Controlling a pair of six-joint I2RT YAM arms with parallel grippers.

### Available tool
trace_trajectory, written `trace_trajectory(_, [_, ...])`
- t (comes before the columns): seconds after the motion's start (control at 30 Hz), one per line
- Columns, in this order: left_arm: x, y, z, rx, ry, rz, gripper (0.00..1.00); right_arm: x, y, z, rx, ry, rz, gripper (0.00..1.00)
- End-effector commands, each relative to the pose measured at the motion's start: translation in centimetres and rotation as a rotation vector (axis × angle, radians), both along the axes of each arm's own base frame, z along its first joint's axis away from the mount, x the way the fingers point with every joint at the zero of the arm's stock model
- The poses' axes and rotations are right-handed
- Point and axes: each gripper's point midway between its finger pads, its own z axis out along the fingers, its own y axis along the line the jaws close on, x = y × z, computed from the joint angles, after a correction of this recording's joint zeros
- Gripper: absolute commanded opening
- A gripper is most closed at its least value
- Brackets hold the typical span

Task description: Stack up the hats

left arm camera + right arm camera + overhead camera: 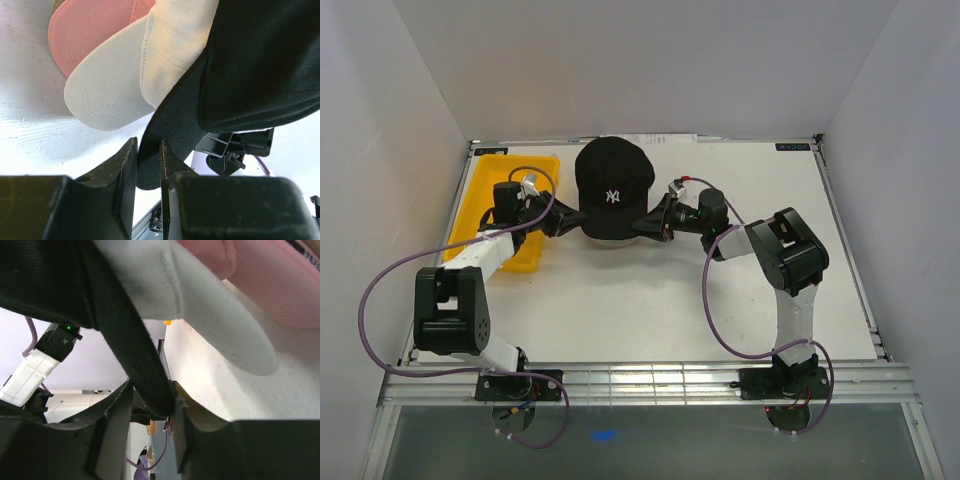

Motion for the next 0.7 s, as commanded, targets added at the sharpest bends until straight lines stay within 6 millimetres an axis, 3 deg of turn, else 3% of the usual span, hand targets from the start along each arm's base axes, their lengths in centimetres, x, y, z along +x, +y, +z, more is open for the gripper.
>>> trace_trajectory(0.0, [-1.8,2.5,-6.9,0.148,0.22,0.089,0.0,0.9,0.2,0.8,0.009,-0.061,-0.005,0.38])
trace_trajectory(0.2, [-2.0,2.7,-8.1,0.156,0.252,0.097,0.0,0.7,0.0,-0.4,-0.018,-0.043,-0.007,0.23])
trace_trajectory(0.67, [-1.7,3.1,-10.0,0.167,0.292,0.129,0.0,0.3,-0.4,-4.1,-0.093,0.056,-0.009,0.15])
